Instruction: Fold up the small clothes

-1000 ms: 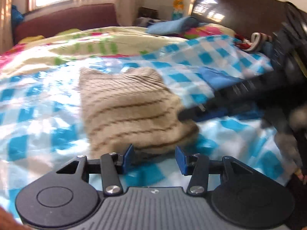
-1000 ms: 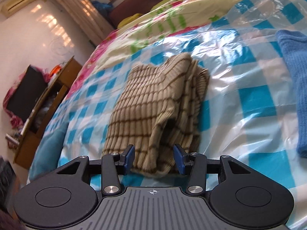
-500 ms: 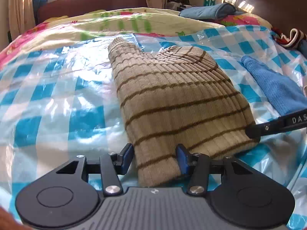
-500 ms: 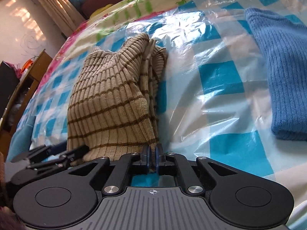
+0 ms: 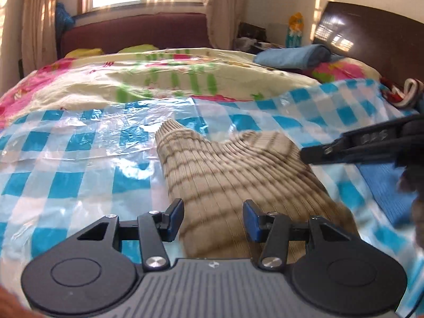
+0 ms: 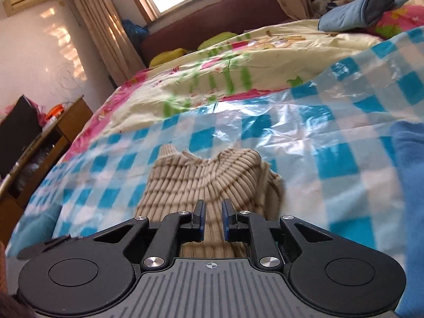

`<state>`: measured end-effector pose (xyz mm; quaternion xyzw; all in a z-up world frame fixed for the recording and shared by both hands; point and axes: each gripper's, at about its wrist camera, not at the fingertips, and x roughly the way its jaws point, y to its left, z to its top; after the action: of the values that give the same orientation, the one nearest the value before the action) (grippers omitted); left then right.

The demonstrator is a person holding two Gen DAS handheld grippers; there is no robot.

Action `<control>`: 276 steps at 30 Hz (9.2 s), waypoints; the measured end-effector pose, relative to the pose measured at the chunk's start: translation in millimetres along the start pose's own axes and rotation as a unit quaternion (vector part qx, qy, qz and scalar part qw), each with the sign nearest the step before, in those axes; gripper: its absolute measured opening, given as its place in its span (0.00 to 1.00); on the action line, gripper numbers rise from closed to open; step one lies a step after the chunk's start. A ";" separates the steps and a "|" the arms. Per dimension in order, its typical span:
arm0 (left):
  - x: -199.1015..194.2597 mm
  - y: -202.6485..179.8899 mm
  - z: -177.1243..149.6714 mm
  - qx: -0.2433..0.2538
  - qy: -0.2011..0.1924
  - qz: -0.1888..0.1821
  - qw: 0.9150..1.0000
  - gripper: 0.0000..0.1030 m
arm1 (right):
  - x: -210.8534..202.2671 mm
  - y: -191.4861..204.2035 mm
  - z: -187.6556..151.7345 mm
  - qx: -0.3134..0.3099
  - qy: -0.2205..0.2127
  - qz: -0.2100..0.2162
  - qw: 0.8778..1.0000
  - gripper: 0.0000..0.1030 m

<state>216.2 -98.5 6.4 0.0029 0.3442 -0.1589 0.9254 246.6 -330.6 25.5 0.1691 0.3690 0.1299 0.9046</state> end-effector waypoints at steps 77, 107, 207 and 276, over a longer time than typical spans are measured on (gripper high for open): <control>-95.0 -17.4 -77.5 -0.043 0.107 -0.014 0.993 0.65 | -117.8 71.6 -132.3 -0.017 0.026 -0.109 0.994 0.45; -82.8 -27.4 -102.8 -0.028 0.142 -0.002 0.990 0.66 | -101.7 61.5 -172.4 0.004 0.037 -0.129 0.991 0.52; -98.4 -22.0 -117.8 -0.023 0.122 0.080 0.989 0.80 | -94.9 76.2 -190.8 -0.046 0.038 -0.187 0.980 0.81; -87.5 -7.5 -92.4 -0.054 0.153 0.075 0.984 0.84 | -83.8 86.2 -159.3 -0.038 0.069 -0.240 0.968 0.88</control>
<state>92.9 -69.5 -7.5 0.0033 0.4885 -0.0681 0.8699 65.6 -248.9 5.6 0.0321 0.4550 -0.0662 0.8875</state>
